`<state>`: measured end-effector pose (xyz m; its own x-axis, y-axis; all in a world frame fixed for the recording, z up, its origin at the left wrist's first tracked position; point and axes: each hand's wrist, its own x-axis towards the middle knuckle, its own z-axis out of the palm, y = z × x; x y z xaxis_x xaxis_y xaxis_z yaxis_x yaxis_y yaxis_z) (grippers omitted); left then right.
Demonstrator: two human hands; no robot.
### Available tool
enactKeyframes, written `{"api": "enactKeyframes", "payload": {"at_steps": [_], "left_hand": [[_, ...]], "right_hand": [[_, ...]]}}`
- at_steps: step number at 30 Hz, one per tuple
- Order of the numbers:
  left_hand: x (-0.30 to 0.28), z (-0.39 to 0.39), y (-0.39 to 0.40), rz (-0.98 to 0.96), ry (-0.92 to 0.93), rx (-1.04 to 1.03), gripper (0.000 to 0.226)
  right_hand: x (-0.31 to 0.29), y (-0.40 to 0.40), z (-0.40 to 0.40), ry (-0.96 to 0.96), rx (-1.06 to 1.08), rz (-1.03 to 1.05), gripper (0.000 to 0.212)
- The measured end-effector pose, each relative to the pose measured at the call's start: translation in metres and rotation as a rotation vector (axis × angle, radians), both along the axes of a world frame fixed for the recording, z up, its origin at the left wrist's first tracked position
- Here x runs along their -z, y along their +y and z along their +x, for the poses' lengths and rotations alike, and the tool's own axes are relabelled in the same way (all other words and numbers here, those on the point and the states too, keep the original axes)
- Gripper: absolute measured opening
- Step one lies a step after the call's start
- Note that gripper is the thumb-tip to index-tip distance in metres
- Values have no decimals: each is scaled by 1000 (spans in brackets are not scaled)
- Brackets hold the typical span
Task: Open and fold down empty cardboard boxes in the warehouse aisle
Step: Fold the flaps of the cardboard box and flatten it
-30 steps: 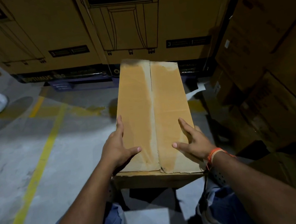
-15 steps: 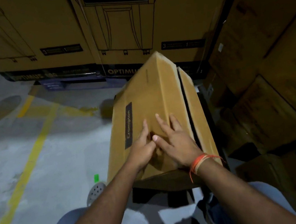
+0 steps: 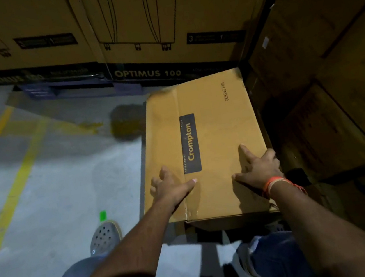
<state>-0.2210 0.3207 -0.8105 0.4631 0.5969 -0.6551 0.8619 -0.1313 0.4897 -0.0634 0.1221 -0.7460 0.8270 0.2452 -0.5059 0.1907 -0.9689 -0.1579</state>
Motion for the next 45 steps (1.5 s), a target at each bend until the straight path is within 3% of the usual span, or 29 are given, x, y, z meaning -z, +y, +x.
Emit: {"api": "enactKeyframes", "payload": {"at_steps": [7, 10, 14, 16, 19, 26, 30, 36, 39, 42, 45], "left_hand": [[20, 10, 28, 239, 97, -7, 133], [35, 0, 55, 122, 49, -137, 131], [33, -4, 72, 51, -144, -231, 69], [27, -3, 76, -114, -288, -354, 49], [10, -2, 71, -346, -433, -400, 32], [-31, -9, 45, -383, -615, -380, 17], [-63, -17, 43, -312, -680, -358, 19], [-127, -38, 58, -97, -790, -230, 20], [-145, -54, 63, 17, -798, -167, 45], [-152, -61, 62, 125, -782, -76, 31], [-140, -60, 55, 241, -700, -5, 25]], "right_hand": [[25, -5, 1, 66, 73, 67, 105], [28, -1, 7, 24, 29, 24, 103], [35, 25, 0, -50, -193, -84, 92], [34, 49, -14, 4, -370, -28, 90], [29, 81, -46, 79, -546, 66, 98], [10, 99, -87, 85, -766, 110, 137], [-7, 94, -97, 1, -779, 182, 143], [-45, 101, -121, -74, -753, 475, 135], [-57, 103, -138, -81, -746, 609, 133], [-60, 103, -143, -53, -721, 666, 132], [-47, 99, -141, 14, -712, 597, 131]]}}
